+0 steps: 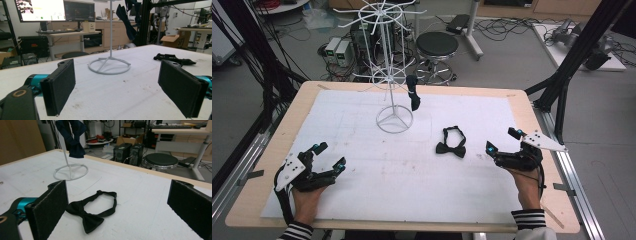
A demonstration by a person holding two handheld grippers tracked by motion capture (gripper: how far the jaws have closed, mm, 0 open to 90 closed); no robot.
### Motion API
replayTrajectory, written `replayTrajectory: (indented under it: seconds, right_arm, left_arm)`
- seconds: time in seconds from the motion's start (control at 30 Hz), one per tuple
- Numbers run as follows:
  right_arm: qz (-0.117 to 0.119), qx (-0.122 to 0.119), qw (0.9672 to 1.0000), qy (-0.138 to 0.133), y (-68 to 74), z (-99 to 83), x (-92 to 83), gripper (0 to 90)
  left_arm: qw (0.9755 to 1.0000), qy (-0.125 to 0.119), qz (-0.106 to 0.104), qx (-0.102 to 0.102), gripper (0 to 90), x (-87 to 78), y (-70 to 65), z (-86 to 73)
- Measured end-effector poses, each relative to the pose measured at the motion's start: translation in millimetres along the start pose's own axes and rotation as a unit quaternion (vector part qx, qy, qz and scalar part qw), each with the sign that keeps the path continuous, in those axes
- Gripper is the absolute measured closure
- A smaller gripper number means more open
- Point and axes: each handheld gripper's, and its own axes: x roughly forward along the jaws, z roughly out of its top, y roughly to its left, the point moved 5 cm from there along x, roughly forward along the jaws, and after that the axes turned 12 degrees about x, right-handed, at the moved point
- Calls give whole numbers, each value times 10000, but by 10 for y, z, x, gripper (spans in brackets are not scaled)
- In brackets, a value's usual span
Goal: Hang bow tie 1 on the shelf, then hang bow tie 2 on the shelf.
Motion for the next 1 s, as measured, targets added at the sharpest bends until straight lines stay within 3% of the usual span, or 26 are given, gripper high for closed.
replayTrajectory:
  seconds: [0.53,0.73,1.0]
  right_arm:
    - [-49,-11,9999,128,-26,26,21,25]
    - [104,-138,9996,241,2,67,50,25]
    - [191,-389,9967,680,18,74,134,25]
  left_arm:
    - [10000,-13,7,6,147,-4,2,0]
    - [10000,-4,5,2,147,-3,2,0]
    - [10000,-12,1,4,147,-5,1,0]
